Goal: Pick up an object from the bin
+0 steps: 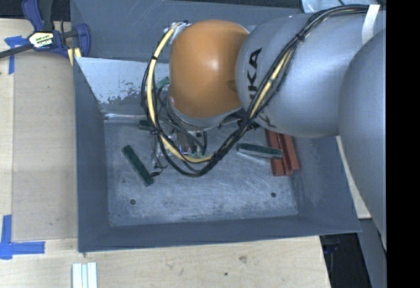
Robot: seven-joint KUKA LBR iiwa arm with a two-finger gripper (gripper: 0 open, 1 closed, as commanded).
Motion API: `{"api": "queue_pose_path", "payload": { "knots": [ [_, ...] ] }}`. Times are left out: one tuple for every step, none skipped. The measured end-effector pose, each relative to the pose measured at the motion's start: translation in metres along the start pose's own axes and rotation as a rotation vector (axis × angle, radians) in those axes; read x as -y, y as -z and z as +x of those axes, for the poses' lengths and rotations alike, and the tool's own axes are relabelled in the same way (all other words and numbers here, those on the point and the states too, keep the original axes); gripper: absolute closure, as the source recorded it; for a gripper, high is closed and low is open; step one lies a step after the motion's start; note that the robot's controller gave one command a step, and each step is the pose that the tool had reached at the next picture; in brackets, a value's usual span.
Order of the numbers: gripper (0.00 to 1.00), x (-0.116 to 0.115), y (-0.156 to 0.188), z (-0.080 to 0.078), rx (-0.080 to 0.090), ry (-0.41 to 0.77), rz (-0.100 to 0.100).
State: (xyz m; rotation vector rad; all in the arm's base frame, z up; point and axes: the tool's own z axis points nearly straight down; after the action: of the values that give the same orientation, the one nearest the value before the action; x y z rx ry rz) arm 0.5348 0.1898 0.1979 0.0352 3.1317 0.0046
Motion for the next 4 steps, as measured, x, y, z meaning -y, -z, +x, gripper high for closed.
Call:
{"api": "queue_pose_path", "payload": {
  "knots": [
    [0.00, 0.001, -0.003, 0.002, -0.007, -0.002, 0.002],
    [0.00, 0.025, -0.132, 0.014, -0.015, 0.162, 0.004],
    [1.00, 0.023, -0.127, 0.012, -0.007, 0.160, 0.001],
    [1.00, 0.030, 0.016, 0.005, 0.001, 0.066, 0.000]
  ]
}}
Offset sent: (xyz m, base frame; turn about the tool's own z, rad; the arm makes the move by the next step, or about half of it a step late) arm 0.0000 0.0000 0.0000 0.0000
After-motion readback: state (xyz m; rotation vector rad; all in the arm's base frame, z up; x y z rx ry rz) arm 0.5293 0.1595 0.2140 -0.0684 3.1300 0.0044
